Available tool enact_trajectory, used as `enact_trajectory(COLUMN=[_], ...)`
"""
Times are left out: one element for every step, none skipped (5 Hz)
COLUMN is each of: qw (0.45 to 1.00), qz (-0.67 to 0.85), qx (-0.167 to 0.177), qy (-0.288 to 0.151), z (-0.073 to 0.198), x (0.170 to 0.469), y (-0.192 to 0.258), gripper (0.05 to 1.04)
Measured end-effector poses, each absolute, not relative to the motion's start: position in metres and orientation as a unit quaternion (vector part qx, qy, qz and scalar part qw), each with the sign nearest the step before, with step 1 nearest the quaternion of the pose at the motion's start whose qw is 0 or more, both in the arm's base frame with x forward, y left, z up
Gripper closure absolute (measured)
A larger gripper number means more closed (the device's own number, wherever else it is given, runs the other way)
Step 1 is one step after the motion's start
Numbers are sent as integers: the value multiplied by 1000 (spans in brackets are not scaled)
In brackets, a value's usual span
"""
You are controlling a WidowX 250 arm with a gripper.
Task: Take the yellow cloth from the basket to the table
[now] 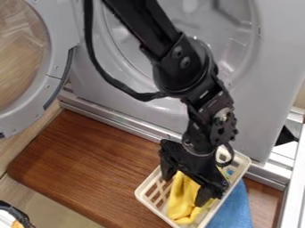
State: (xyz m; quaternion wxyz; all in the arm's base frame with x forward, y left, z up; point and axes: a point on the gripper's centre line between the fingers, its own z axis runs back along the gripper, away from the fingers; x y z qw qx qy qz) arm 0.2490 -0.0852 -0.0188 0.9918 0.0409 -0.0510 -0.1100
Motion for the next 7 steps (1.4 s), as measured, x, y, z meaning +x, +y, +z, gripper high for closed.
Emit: enact_trajectory(qw=[992,991,991,991,992,991,992], qz=[-112,-116,-114,-118,-114,-116,-113], qx=[27,-1,-25,-18,-18,-16,-16], qy=[-58,-62,-63,-58,-59,-58,-55], z=[-30,-40,-49,-53,-52,-53,-53], x=[251,253,258,262,263,263,262], y=[-90,-96,-100,-100,-101,-100,-98], gripper=[84,83,140,436,741,938,1010])
